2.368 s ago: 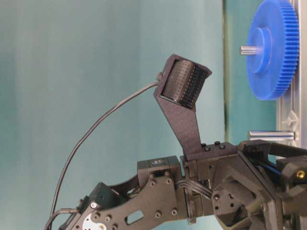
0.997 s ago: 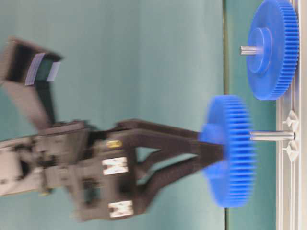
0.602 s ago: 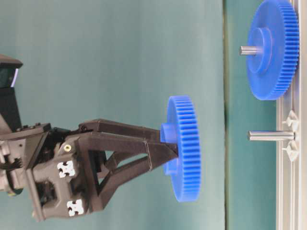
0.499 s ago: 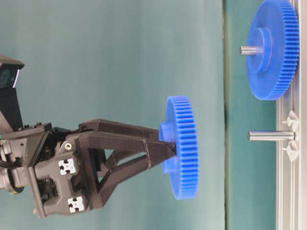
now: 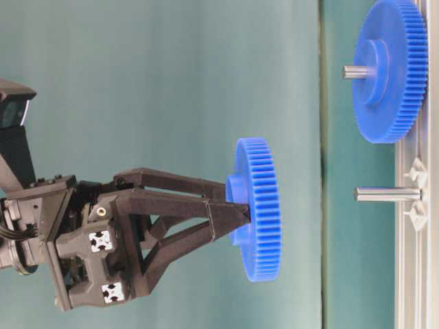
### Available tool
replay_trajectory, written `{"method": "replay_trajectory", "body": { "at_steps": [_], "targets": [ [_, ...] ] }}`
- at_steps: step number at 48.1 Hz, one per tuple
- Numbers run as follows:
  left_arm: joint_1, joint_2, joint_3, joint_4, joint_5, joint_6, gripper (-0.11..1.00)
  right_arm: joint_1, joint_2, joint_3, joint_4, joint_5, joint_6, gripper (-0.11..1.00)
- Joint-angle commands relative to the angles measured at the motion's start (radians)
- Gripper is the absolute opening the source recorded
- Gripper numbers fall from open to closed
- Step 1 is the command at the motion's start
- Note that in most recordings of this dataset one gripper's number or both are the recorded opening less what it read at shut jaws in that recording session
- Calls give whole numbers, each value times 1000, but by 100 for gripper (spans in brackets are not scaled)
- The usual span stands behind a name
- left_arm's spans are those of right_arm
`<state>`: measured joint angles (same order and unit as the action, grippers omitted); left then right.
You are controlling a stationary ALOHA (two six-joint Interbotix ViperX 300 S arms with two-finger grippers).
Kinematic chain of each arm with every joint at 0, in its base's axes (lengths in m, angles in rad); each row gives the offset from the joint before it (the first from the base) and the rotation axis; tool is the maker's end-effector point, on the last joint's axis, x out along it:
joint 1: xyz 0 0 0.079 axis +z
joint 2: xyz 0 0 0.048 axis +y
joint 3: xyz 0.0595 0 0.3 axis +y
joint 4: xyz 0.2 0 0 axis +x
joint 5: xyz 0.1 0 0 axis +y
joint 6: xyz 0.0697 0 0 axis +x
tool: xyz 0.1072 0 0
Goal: Find the location of the shaft and insert the small gear.
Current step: 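Carry the gear over the empty left shaft on the rail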
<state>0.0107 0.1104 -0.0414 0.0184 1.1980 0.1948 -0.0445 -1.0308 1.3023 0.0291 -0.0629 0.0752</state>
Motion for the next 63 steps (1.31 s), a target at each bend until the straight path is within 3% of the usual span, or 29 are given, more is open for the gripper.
{"method": "replay_trajectory", "body": {
  "at_steps": [1, 20, 63],
  "targets": [
    [8, -14, -23, 2, -8, 5, 64, -2, 6, -11, 0, -5, 11, 1],
    [46, 25, -23, 2, -17, 55, 64, -2, 6, -11, 0, -5, 11, 1],
    [57, 83, 67, 2, -164, 44, 64, -2, 6, -11, 2, -5, 11, 1]
  ]
}}
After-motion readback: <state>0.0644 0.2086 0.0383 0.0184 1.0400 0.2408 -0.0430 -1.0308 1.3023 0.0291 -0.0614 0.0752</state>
